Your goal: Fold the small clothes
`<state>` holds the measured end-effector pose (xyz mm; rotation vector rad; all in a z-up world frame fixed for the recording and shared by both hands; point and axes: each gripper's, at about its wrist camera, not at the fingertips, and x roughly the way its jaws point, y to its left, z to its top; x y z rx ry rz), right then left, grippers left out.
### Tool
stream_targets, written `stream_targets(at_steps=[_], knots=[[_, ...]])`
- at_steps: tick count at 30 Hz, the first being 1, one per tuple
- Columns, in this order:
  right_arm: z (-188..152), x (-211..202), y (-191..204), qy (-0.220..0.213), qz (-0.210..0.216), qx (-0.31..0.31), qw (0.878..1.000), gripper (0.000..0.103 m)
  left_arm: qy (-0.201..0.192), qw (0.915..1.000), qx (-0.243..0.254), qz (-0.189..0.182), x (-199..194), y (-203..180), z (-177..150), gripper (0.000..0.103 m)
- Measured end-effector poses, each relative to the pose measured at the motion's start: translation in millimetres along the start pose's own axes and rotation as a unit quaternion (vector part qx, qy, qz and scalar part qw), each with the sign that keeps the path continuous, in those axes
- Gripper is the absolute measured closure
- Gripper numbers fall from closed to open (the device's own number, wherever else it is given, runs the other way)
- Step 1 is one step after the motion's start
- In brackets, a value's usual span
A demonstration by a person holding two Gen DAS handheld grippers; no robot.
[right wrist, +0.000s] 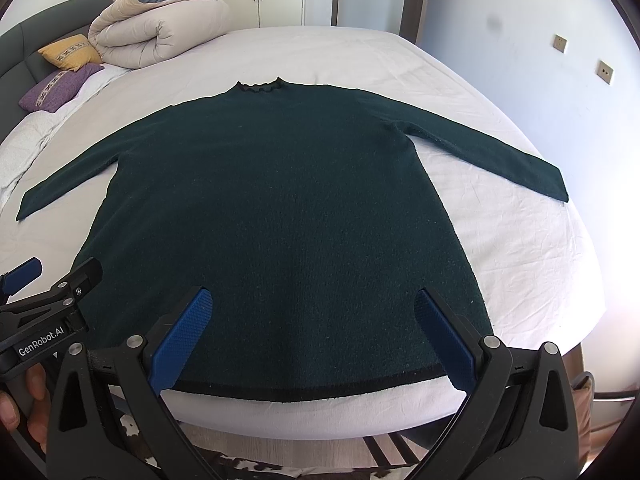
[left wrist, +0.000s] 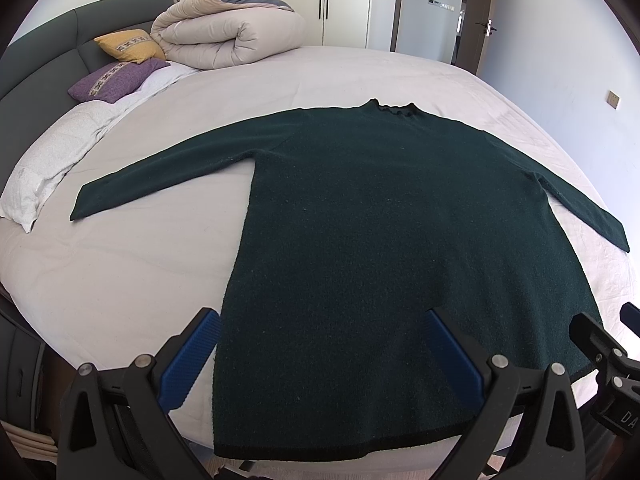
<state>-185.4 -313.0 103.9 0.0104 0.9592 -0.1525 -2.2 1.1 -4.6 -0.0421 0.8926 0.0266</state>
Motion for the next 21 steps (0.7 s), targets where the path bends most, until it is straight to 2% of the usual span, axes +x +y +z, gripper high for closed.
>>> stream_targets(at_steps=[21], knots=[[-1.7, 1.9, 2.3, 0.002, -0.001, -0.002, 1.0, 0.0, 0.005, 1.0, -0.001, -0.001, 1.4, -1.5, -2.1, 0.0]])
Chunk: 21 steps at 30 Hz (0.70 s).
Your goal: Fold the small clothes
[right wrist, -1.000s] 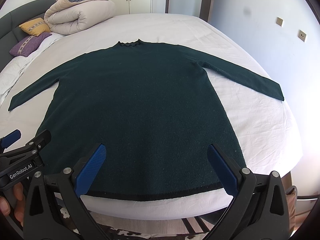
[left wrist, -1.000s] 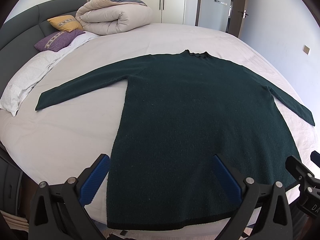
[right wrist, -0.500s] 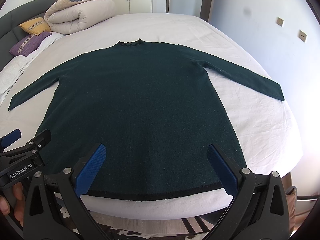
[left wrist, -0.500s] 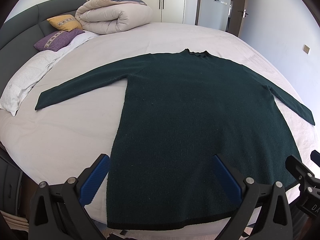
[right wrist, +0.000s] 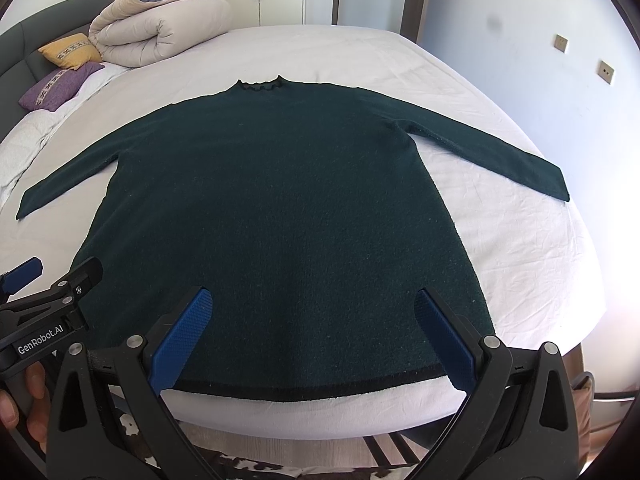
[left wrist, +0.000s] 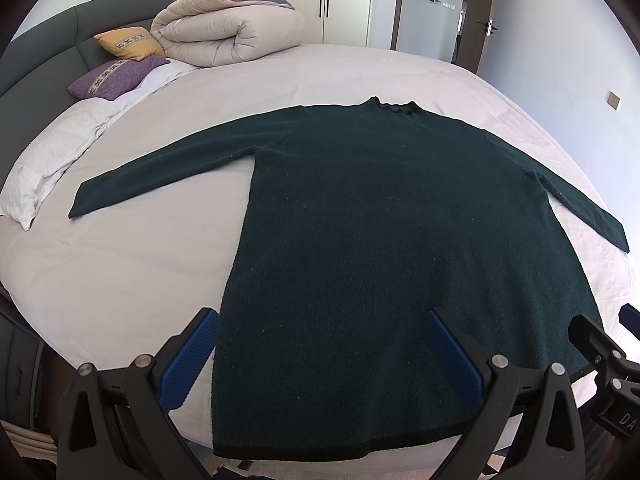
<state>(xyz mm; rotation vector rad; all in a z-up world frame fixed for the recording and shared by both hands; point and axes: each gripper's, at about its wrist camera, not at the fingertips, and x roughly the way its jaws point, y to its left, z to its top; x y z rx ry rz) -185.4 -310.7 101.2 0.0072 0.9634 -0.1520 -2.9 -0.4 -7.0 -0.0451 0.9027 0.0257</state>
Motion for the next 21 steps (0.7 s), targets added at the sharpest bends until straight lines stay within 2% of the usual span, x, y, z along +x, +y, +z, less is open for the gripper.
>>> stream_targets(at_steps=[21], knots=[[-2.4, -0.2, 1.9, 0.002, 0.0, 0.0, 1.0, 0.0, 0.003, 1.0, -0.002, -0.002, 0.9, -0.4, -0.9, 0.0]])
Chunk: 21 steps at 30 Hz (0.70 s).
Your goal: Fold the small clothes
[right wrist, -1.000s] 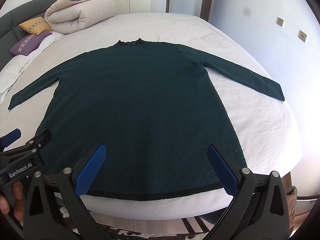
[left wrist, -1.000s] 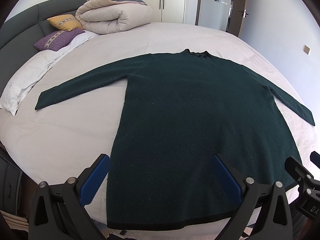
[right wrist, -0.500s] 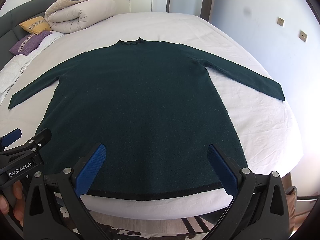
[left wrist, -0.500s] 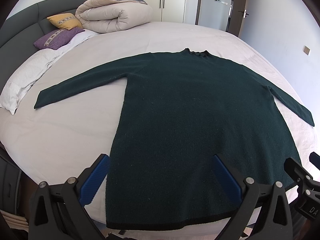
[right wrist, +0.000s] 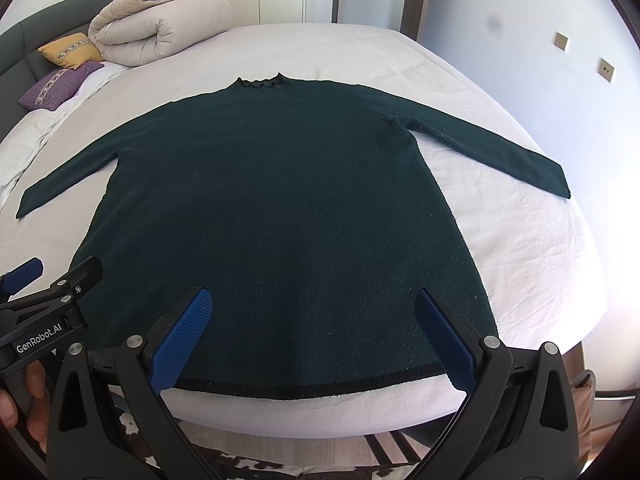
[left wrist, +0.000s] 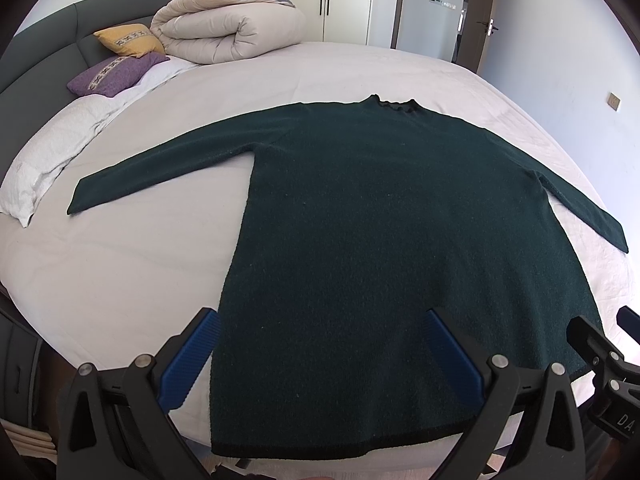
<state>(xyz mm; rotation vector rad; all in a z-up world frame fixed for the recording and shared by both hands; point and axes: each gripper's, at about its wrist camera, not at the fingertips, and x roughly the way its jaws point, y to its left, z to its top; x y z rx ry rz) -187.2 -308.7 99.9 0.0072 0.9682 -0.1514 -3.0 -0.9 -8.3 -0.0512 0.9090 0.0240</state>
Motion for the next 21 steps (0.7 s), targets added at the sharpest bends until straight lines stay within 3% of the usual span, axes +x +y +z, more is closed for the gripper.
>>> stream_targets(at_steps=[21], knots=[[-1.5, 9.2, -10.2, 0.008, 0.007, 0.016, 1.0, 0.0, 0.006, 1.0, 0.006, 0.004, 6.5, -8.9, -0.8, 0.0]])
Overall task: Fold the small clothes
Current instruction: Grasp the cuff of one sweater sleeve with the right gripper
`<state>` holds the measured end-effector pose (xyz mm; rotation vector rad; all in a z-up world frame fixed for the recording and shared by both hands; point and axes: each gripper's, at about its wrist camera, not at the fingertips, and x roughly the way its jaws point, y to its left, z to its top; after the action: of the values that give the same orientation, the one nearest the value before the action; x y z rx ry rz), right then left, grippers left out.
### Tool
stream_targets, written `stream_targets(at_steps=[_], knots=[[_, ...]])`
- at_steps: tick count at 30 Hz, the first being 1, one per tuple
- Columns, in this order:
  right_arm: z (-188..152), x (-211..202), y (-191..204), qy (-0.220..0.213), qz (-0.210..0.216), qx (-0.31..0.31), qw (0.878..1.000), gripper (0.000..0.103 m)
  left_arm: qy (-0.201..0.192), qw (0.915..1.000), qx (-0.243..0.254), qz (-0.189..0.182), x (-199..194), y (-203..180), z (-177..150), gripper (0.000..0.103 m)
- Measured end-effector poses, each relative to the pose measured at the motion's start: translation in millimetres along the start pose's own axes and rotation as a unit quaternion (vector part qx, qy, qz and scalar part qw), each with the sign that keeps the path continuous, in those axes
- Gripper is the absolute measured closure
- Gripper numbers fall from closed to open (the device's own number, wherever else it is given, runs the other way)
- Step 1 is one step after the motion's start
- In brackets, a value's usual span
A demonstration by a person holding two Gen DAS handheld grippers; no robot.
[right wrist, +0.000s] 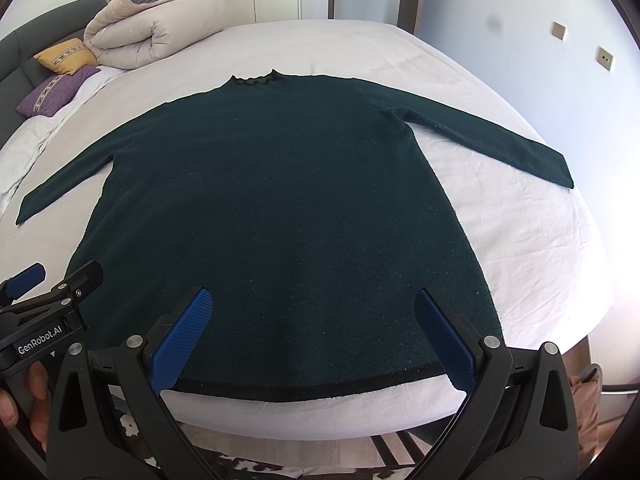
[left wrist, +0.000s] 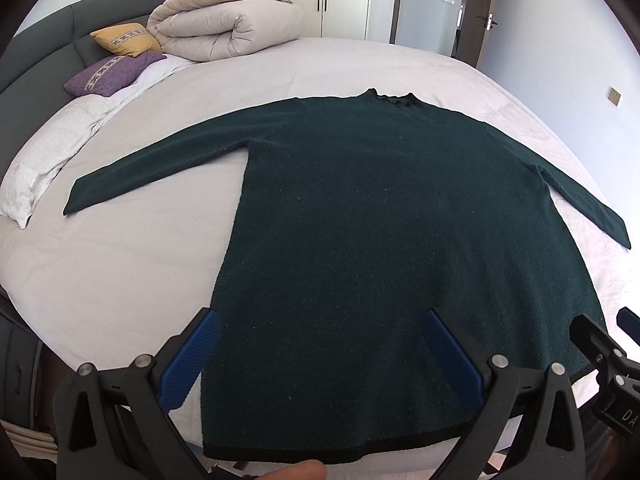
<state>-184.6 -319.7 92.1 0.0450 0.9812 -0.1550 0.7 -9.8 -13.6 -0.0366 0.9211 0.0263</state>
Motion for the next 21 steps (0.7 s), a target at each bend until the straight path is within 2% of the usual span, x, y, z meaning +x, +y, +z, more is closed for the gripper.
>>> stream_targets(at_steps=[5, 9, 10, 11, 13, 14, 15, 19, 20, 21], knots=[[4.7, 6.1, -21.6, -0.006, 0.012, 0.023, 1.0, 0.0, -0.027, 0.9992, 0.027, 0.014, -1.0, -12.3, 8.5, 0.0], [18.1, 14.0, -80.1, -0.022, 0.045, 0.094, 0.994, 0.0, -0.056, 0.995, 0.078, 0.029, -3.1, -29.6, 22.8, 0.0], [21.3, 18.6, -101.3, -0.025, 0.053, 0.12, 0.991, 0.0, -0.07, 0.9915, 0.1, 0.047, -4.6, -36.7, 27.0, 0.0], [24.3, 24.7, -125.0, -0.029, 0.058, 0.149, 0.987, 0.0, -0.095, 0.9841, 0.129, 0.076, -7.6, -46.3, 30.3, 0.0], [27.9, 38.4, -175.7, -0.036, 0.06, 0.213, 0.975, 0.0, -0.158, 0.9602, 0.187, 0.134, -14.9, -68.2, 34.8, 0.0], [29.4, 45.5, -201.6, -0.043, 0.061, 0.246, 0.966, 0.0, -0.181, 0.9507, 0.204, 0.147, -17.3, -76.6, 38.5, 0.0], [31.0, 52.4, -226.3, -0.054, 0.063, 0.275, 0.958, 0.0, -0.195, 0.9456, 0.213, 0.149, -19.1, -83.1, 43.6, 0.0], [40.3, 84.4, -313.5, -0.074, 0.057, 0.361, 0.928, 0.0, -0.239, 0.9321, 0.228, 0.149, -25.8, -103.8, 67.1, 0.0], [42.7, 93.5, -330.8, -0.072, 0.055, 0.377, 0.922, 0.0, -0.242, 0.9317, 0.234, 0.135, -26.6, -108.3, 73.2, 0.0], [45.0, 102.3, -346.9, -0.074, 0.057, 0.39, 0.916, 0.0, -0.235, 0.9373, 0.236, 0.101, -26.5, -110.3, 80.7, 0.0]])
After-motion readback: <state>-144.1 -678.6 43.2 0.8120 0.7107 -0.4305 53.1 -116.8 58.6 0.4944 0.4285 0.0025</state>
